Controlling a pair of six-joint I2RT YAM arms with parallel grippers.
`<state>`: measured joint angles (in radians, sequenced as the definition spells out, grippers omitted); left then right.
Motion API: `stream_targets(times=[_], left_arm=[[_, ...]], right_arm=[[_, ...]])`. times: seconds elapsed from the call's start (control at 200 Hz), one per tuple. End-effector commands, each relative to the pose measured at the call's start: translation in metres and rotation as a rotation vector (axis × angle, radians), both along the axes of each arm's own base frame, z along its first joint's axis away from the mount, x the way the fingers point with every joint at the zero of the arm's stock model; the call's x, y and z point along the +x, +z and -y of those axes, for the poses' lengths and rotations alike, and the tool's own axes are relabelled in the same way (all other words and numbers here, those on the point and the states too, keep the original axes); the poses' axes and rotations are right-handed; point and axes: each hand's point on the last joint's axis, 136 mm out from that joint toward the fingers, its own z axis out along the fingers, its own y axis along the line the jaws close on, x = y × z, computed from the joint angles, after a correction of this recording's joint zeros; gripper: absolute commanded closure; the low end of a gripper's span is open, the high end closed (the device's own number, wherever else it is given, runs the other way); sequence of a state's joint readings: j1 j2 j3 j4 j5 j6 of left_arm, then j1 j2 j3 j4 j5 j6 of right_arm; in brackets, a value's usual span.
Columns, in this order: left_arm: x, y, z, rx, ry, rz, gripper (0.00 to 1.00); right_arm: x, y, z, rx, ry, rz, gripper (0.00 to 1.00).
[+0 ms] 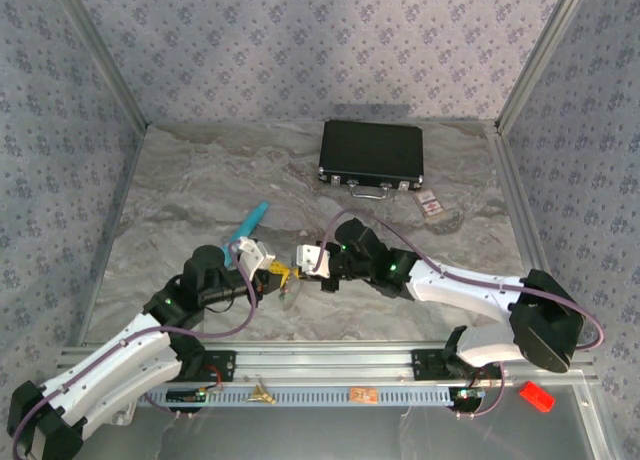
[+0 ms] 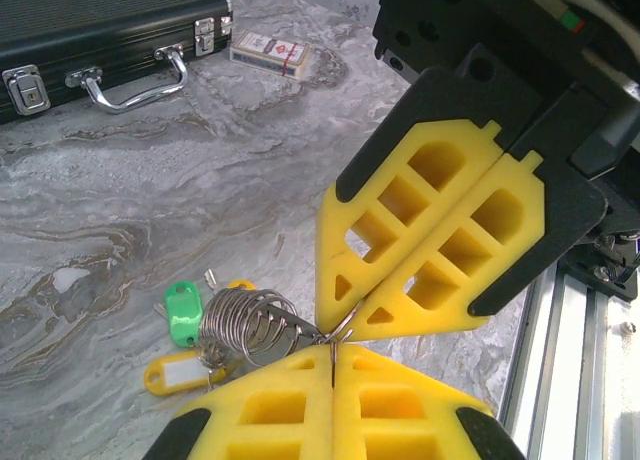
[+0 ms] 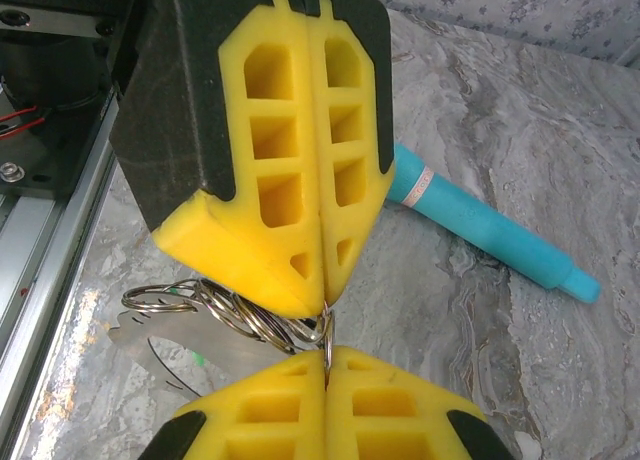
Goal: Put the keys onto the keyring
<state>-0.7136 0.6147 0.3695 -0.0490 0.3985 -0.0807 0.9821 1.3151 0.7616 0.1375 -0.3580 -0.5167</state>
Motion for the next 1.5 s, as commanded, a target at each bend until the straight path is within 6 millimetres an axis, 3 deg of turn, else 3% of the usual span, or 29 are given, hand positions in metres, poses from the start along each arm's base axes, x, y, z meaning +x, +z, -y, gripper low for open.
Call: stream_targets(times=[0.0,0.44,0.66,0.775,0.885,1.164,1.499], left_arm=[[0.008,0.003,-0.006,-0.009,0.054,0.015,1.00],[0.009,-0.003,-0.010,-0.006,0.080,-0.020,1.00],[0.009,-0.004,-0.012,0.004,0.093,-0.027,0.88],[0.010,-0.005,-0.014,0.015,0.104,-0.031,0.71],[0.010,0.000,-0.018,0.039,0.103,0.006,0.63],[0.000,0.013,-0.010,0.222,-0.101,0.188,0.65],[-0.013,0.010,0.011,0.244,-0.329,0.289,0.70]], right_arm=[[-0.011,0.015,-0.001,0.041,0.044,0.007,1.00],[-0.011,0.015,0.002,0.043,0.035,0.010,1.00],[-0.010,0.015,0.002,0.045,0.035,0.009,1.00],[-0.010,0.016,0.002,0.052,0.036,0.008,1.00],[-0.008,0.015,0.004,0.060,0.033,0.002,1.00],[-0.017,0.016,0.007,0.061,0.101,-0.020,1.00],[-0.019,0.014,0.010,0.042,0.112,-0.027,1.00]])
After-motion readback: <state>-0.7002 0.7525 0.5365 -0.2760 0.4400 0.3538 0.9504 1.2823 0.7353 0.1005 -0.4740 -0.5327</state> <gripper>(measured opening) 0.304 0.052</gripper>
